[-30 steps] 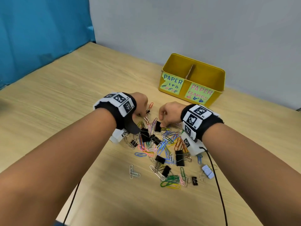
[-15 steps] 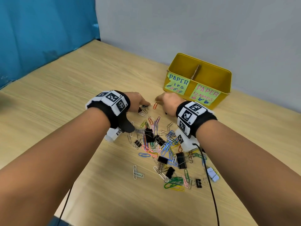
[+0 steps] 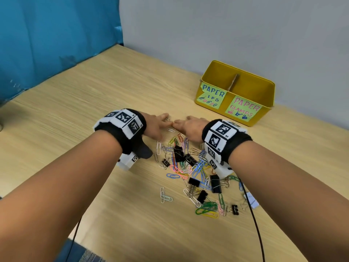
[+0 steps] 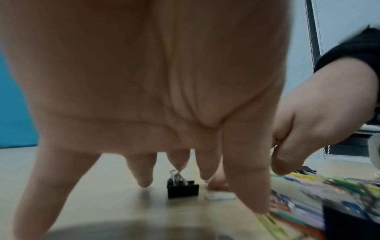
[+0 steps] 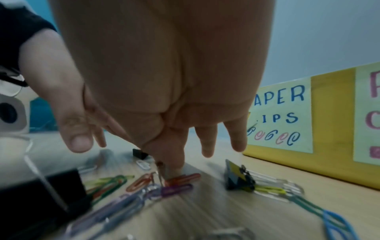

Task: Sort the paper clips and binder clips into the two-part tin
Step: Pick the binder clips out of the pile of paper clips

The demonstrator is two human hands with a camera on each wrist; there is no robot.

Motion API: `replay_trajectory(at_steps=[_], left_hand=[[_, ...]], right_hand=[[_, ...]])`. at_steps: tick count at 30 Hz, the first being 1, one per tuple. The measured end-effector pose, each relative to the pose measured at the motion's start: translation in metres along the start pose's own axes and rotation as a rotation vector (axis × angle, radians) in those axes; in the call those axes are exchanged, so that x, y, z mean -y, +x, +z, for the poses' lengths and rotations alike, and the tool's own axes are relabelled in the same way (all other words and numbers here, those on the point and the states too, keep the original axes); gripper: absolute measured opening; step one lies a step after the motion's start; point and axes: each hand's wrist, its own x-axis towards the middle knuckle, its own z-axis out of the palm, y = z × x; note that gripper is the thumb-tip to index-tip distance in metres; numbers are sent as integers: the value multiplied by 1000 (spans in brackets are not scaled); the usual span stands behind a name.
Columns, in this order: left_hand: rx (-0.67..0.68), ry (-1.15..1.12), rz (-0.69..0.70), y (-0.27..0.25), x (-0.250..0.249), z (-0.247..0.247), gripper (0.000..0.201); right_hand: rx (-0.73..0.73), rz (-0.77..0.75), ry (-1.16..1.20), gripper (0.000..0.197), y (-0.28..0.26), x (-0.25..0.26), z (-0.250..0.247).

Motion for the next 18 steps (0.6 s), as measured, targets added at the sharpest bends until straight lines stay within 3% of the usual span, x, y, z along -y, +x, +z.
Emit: replay_trajectory(at_steps=[3,5,7,10,13,16,18], left_hand=[[4,3,-40,0,0,9,74],[-46,-48,-65,-2,-2,12,74],[-148,-95,-78,-6,-5,11,77],[-345,-133,0,-13,-16,4,75],[-240,-244,153,-19,-35,1,58],[-180,-210,190,-20,-50,7,53],[-185,-225,208,-17,-51,12,44]], right_hand=[[78,-3,-113,76,-8,-7,-1],[79,-28,-129,57,-9,-16,-1],[-42,-37,9,39,-15,-22,-3],[-239,-8,151,33,-25,-23,-5],[-182,-20,174,38,-28,-15,-3],[-72,-19,193,42,-27,-8,1],[-107,0,178,42,-25,-9,4]])
